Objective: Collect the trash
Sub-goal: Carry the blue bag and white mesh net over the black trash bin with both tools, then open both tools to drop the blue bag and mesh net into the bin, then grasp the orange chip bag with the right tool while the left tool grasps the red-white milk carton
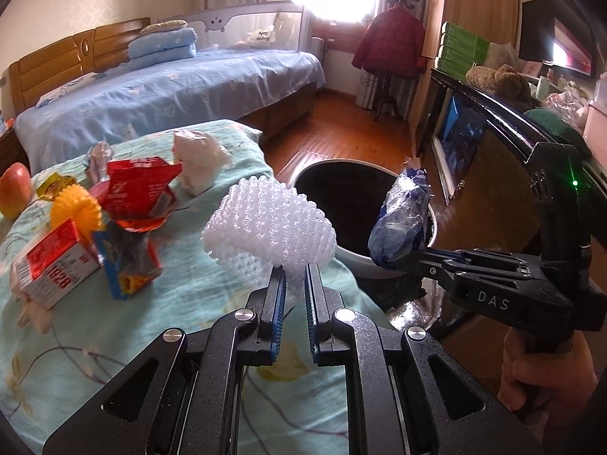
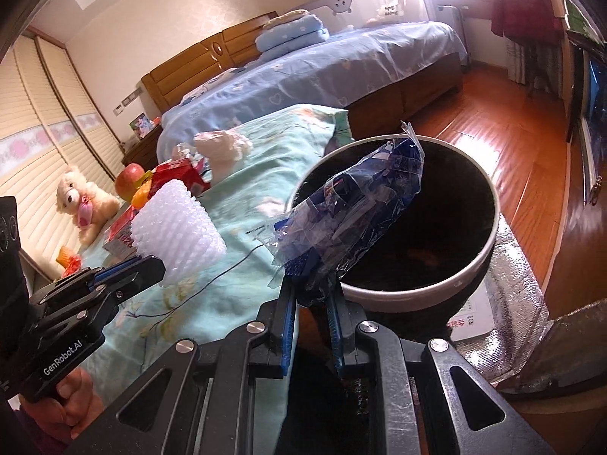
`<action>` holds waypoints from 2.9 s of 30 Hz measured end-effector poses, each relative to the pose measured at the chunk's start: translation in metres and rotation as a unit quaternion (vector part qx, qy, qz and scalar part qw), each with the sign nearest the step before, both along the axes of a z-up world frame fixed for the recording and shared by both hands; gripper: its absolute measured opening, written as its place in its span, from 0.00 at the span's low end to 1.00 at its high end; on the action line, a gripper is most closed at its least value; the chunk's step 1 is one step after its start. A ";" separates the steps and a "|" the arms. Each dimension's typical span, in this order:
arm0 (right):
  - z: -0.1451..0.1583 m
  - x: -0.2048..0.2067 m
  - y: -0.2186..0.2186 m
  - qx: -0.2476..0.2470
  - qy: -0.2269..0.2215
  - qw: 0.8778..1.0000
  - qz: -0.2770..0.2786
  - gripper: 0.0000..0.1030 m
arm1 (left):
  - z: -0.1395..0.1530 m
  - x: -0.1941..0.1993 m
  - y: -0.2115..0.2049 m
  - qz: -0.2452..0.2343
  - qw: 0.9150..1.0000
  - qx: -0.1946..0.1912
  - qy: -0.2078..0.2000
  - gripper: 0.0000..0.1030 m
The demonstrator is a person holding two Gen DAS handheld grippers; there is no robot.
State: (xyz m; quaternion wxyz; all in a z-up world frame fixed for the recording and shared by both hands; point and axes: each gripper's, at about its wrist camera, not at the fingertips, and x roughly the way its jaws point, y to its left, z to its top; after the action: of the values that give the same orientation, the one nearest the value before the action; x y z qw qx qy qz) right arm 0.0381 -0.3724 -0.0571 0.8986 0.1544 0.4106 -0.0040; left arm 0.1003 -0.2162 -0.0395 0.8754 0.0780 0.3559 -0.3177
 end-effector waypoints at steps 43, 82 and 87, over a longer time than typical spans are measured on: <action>0.000 0.037 -0.080 -0.033 0.042 0.997 -0.047 0.53 | -0.011 0.059 -0.060 -0.021 0.998 -0.004 0.056 0.47; 0.000 0.058 0.135 -0.022 -0.002 0.995 0.097 0.84 | -0.031 0.038 0.182 0.203 0.978 -0.015 0.046 0.69; -0.005 0.067 0.146 -0.028 0.005 0.994 0.102 0.84 | -0.032 0.054 0.193 0.194 0.980 -0.003 0.043 0.71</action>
State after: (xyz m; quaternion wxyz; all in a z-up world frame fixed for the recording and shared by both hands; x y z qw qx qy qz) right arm 0.1050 -0.2267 -0.0620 0.8962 0.0869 0.4284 0.0755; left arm 0.1540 -0.0232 -0.0712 0.9044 -0.0092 0.4005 -0.1465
